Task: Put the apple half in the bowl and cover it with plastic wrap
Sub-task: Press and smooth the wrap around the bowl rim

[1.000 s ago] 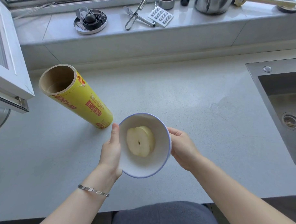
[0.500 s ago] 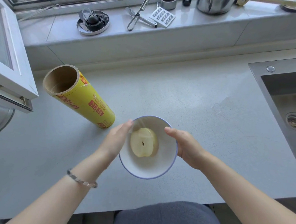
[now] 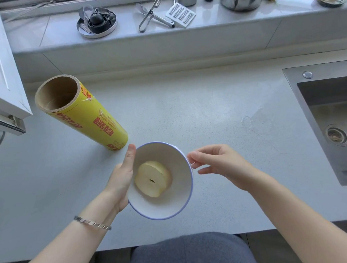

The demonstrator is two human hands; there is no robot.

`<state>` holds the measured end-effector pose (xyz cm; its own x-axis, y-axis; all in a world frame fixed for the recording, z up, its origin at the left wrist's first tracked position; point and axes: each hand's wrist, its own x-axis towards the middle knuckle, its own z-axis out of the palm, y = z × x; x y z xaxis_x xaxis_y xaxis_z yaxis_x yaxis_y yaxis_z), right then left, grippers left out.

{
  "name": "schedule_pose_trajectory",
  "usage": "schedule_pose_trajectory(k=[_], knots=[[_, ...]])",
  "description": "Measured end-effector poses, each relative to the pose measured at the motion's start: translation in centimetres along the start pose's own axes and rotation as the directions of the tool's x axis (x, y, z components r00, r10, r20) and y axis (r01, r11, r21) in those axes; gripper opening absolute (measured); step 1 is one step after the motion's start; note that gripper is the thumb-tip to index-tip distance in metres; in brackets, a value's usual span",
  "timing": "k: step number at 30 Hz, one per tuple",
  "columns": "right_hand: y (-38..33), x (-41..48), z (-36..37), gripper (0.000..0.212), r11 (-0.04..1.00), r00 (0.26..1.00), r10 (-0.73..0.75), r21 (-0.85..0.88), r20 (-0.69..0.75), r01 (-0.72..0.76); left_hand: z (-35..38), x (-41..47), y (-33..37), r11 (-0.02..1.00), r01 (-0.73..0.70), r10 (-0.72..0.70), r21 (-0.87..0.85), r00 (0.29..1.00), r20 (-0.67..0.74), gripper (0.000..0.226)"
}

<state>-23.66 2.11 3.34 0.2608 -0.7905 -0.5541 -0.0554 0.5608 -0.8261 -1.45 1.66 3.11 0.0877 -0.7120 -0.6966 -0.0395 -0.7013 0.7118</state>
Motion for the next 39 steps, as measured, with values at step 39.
schedule_pose_trajectory(k=[39], knots=[[0.9,2.1,2.8,0.027,0.989,0.989,-0.127,0.059,-0.080,0.132,0.5,-0.1,0.1,0.994,-0.104,0.102,0.027,0.993,0.062,0.061]])
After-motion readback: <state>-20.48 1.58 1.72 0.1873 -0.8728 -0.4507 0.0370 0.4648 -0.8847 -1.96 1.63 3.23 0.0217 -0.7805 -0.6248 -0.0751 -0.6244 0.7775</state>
